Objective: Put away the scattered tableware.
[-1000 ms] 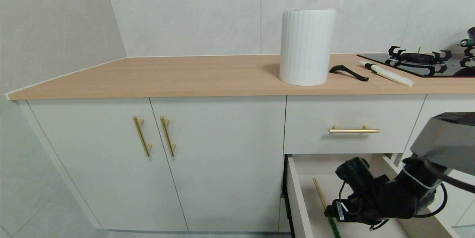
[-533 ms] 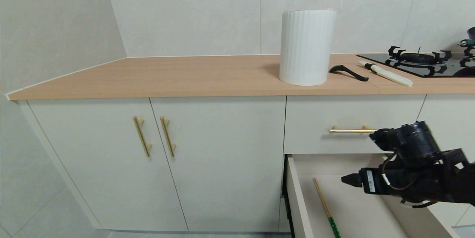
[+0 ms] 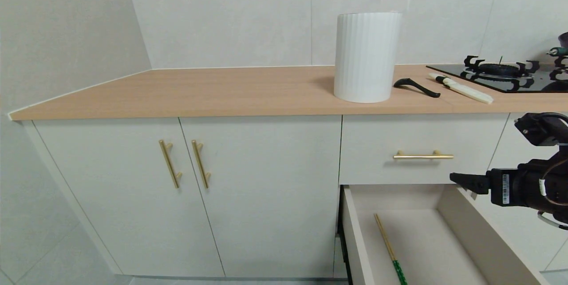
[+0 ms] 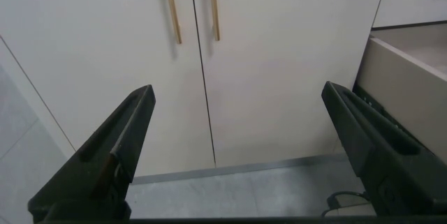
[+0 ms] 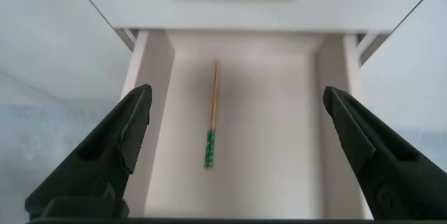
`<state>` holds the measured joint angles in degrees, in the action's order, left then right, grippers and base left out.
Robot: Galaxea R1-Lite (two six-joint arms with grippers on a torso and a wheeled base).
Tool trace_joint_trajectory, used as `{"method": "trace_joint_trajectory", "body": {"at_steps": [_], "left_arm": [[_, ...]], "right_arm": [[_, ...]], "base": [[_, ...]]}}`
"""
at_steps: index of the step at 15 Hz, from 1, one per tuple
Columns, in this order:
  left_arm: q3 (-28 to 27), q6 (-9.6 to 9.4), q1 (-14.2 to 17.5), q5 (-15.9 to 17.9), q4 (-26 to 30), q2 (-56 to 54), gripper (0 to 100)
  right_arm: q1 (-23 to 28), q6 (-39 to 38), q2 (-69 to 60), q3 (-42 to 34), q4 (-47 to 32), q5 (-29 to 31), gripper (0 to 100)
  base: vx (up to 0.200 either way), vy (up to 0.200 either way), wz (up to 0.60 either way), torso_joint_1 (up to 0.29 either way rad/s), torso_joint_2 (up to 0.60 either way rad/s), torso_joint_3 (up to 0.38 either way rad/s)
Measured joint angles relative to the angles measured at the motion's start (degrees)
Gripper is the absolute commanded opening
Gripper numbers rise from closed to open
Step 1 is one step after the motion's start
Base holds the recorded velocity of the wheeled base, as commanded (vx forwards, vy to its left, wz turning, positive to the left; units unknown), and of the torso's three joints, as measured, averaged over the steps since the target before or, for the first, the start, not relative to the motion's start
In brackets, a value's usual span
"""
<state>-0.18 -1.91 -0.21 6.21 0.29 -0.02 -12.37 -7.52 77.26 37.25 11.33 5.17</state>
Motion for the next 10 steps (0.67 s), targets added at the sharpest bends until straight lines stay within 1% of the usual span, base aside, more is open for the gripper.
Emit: {"method": "trace_joint_trajectory", "body": {"at_steps": [3,8,10], "left_arm": [[0.0,0.00,0.0,0.0,0.0,0.0,100],[0.0,-0.02,0.0,0.0,-0.1,0.0,100],[0.0,0.00,0.0,0.0,-0.1,0.0,100]], "right_arm": [[0.1,0.1,-0.8,-0.2,0.1,0.0,100],[0.1,0.2,-0.7,-0.5,0.1,-0.1,100],[0.1,1.6,-0.4,-1.1,0.2,-0.1,100]], "base": [[0.000,0.000,0.00,0.045,-0.23,-0.253],[0.000,0.000,0.00,0.179,-0.51,-0.294],[0.000,0.000,0.00,0.178,-0.48,-0.281]]}}
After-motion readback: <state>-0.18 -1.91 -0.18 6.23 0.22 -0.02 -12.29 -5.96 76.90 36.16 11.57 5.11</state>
